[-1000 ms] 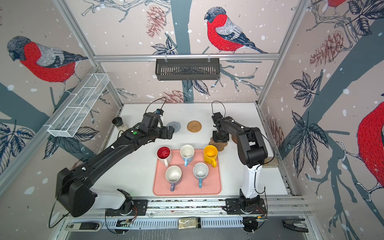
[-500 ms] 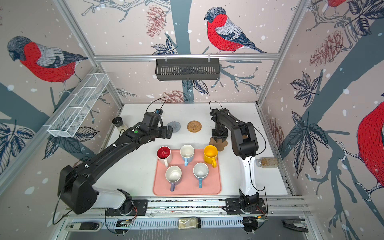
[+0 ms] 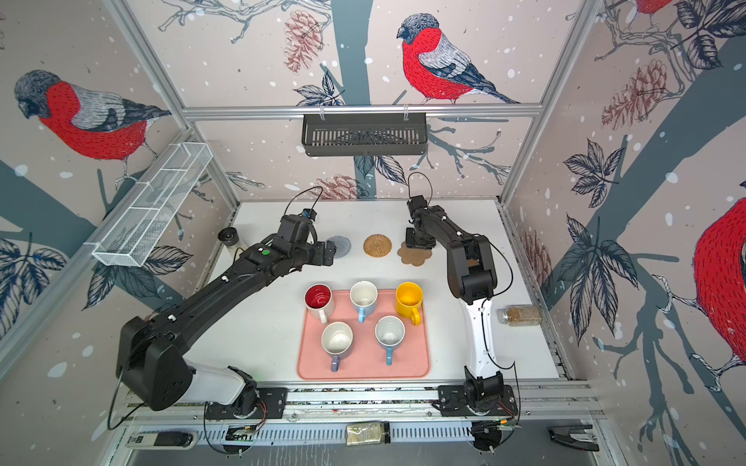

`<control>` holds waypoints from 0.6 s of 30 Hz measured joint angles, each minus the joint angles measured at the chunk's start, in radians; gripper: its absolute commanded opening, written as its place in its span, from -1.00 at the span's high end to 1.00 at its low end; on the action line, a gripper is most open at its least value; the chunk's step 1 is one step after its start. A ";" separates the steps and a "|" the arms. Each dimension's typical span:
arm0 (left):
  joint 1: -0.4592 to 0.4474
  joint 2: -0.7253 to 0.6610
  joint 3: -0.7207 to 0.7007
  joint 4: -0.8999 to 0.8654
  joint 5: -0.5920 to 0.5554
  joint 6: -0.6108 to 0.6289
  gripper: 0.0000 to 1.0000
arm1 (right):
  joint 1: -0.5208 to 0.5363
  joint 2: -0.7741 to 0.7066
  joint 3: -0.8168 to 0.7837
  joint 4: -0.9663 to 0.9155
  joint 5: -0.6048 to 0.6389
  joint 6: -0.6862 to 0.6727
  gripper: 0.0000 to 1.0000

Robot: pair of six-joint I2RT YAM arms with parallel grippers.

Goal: Place cups on coasters
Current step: Move the coaster to the top-right of the table.

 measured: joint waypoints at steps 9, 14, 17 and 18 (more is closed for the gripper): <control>0.000 -0.001 0.018 -0.005 0.003 0.000 -0.94 | 0.007 -0.058 -0.044 0.100 0.018 0.003 -0.27; 0.000 -0.024 0.020 -0.008 0.006 0.000 -0.94 | 0.013 -0.109 -0.106 0.121 0.032 0.003 -0.59; 0.000 -0.039 0.013 -0.008 0.007 0.000 -0.94 | 0.029 -0.159 -0.191 0.134 0.044 0.003 -0.89; 0.001 -0.045 0.008 -0.008 0.007 0.000 -0.94 | 0.034 -0.179 -0.224 0.138 0.047 0.003 -1.00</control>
